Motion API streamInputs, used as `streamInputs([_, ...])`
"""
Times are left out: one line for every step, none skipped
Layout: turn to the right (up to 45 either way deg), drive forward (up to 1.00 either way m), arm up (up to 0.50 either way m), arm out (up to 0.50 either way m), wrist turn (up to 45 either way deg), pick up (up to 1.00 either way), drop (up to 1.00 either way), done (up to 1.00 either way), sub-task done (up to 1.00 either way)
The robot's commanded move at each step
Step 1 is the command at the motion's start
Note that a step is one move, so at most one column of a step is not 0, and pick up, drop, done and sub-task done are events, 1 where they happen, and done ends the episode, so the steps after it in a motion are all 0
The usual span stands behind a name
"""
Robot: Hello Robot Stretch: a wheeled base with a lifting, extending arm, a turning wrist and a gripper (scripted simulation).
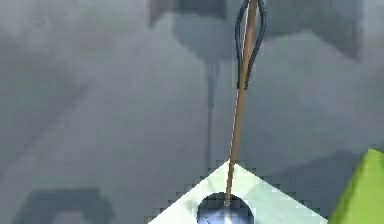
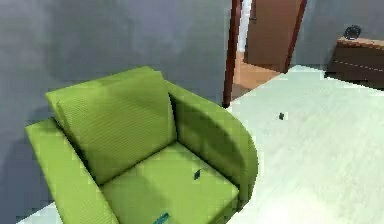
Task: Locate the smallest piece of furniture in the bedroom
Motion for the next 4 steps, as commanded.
streamInputs([45.0,0.00,0.00,0.00,0.0,0.00,0.00,0.00,0.00])
streamInputs([45.0,0.00,0.00,0.00,0.0,0.00,0.00,0.00,0.00])
streamInputs([45.0,0.00,0.00,0.00,0.0,0.00,0.00,0.00,0.00])
streamInputs([0.0,1.00,0.00,0.00,0.0,0.00,0.00,0.00,0.00])
